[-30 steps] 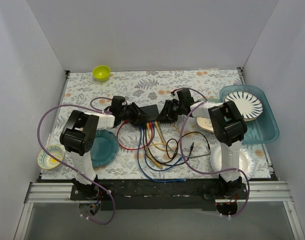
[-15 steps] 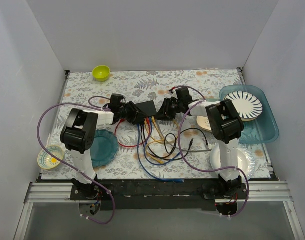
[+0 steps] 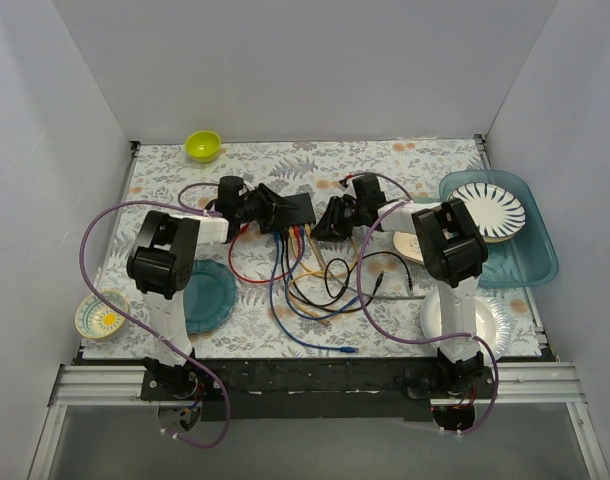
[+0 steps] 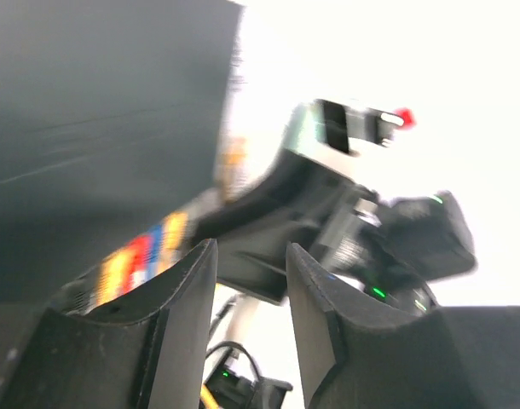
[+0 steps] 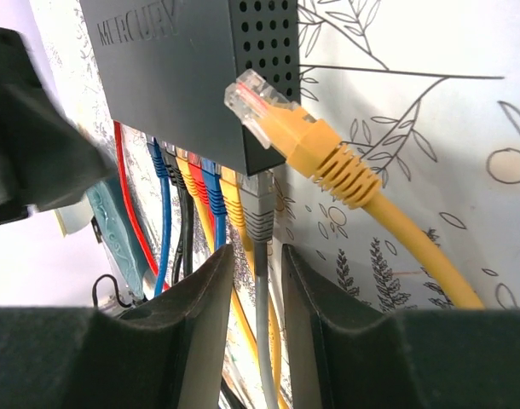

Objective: Pull the plug from the switch port

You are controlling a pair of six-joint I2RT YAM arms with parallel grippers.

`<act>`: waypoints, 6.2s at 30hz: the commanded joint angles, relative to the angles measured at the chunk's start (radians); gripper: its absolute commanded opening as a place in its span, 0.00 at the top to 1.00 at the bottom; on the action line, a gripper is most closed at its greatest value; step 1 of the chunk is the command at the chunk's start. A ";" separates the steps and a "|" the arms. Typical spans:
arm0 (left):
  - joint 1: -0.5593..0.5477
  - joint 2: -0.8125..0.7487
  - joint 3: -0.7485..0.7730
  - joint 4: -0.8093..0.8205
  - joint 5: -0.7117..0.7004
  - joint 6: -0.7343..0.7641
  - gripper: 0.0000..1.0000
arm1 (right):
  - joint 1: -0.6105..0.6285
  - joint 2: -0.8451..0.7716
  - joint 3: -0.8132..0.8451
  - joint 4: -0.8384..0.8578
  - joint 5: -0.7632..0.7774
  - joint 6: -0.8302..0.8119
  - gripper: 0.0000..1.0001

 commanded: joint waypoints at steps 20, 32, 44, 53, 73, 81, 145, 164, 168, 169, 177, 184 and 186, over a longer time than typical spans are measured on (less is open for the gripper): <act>0.097 0.287 0.532 -0.255 -0.326 0.209 0.63 | -0.034 -0.096 -0.092 -0.163 0.104 -0.075 0.65; 0.068 0.222 0.289 -0.291 -0.185 0.218 0.67 | -0.041 -0.074 -0.031 -0.173 0.120 -0.065 0.65; 0.121 -0.119 0.010 -0.284 -0.377 0.172 0.65 | -0.047 -0.084 -0.088 -0.127 0.128 -0.054 0.64; 0.056 -0.035 0.108 -0.110 -0.012 0.043 0.64 | -0.069 -0.059 -0.097 -0.043 0.108 0.026 0.63; -0.052 -0.013 0.004 -0.171 0.118 0.108 0.66 | -0.054 0.014 -0.190 0.317 0.009 0.299 0.63; -0.012 -0.038 0.024 -0.021 0.108 0.024 0.65 | -0.054 0.025 -0.174 0.341 -0.008 0.298 0.61; -0.046 0.083 -0.051 -0.011 0.209 -0.012 0.65 | 0.012 -0.042 -0.226 0.053 0.055 0.011 0.99; -0.007 0.085 -0.079 -0.010 0.149 -0.024 0.66 | -0.075 -0.229 -0.355 -0.082 0.235 -0.046 0.99; 0.014 0.058 -0.085 -0.012 0.157 -0.018 0.66 | -0.133 -0.271 -0.350 -0.102 0.272 -0.074 0.99; 0.020 0.050 -0.085 -0.008 0.160 -0.018 0.65 | -0.135 -0.272 -0.341 -0.093 0.256 -0.083 0.99; 0.023 0.028 -0.079 0.028 0.178 -0.033 0.65 | -0.051 -0.243 -0.181 -0.009 0.133 -0.094 0.60; 0.022 0.024 -0.087 0.030 0.180 -0.035 0.65 | 0.019 -0.101 -0.040 -0.038 0.051 -0.111 0.56; 0.023 0.021 -0.093 0.031 0.175 -0.036 0.65 | 0.023 -0.084 -0.032 -0.038 0.048 -0.111 0.56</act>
